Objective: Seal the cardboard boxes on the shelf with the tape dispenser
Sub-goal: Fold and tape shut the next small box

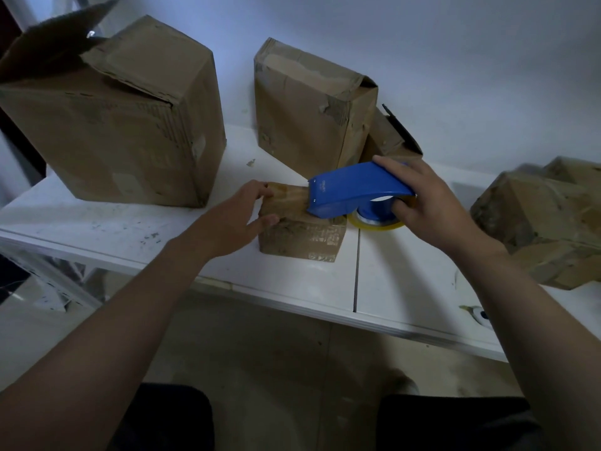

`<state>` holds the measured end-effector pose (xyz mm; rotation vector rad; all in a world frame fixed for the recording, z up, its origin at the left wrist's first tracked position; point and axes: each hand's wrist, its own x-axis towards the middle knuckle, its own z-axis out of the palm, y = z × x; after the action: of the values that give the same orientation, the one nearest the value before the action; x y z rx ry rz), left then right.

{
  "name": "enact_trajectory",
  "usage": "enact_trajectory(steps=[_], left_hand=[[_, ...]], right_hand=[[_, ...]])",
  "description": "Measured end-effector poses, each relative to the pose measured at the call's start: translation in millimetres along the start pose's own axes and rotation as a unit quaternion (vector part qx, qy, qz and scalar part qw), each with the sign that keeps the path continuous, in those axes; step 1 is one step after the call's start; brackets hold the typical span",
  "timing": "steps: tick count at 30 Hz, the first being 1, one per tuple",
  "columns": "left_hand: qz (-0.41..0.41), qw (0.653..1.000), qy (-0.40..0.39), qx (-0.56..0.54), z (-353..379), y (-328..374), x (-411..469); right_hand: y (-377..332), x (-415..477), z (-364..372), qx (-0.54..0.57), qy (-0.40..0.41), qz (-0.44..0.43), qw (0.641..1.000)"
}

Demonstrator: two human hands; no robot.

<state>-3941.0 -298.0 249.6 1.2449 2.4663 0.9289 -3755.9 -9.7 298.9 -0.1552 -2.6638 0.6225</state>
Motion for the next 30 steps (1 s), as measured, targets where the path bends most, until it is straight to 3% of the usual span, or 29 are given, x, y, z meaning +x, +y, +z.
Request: enact_trajectory(steps=[3,5,8,17,22,30], left_hand=[[0.0,0.99,0.025,0.139,13.4,13.1,-3.4],[0.012,0.965,0.044,0.258,20.6,25.9,-6.8],[0.066,0.942,0.046,0.326,29.6,36.0,-13.1],[0.024,0.946,0.028,0.322,34.0,46.1,-15.1],[-0.001,0.923,0.011,0.385,40.8,52.4,-12.0],[-0.013,0.933,0.023,0.358,42.4,52.5,-9.8]], right_hand=[[3.8,0.9,-1.5,-0.003,0.002,0.008,1.0],[5.9,0.1,-1.1,-0.004,-0.003,0.005,1.0],[7.1,-1.2,-0.2,-0.001,-0.004,0.009,1.0],[2.1,0.5,0.4,0.003,0.003,0.013,1.0],[-3.4,1.0,0.8,-0.008,0.01,0.01,1.0],[4.5,0.7,0.6,-0.004,0.007,-0.005,1.0]])
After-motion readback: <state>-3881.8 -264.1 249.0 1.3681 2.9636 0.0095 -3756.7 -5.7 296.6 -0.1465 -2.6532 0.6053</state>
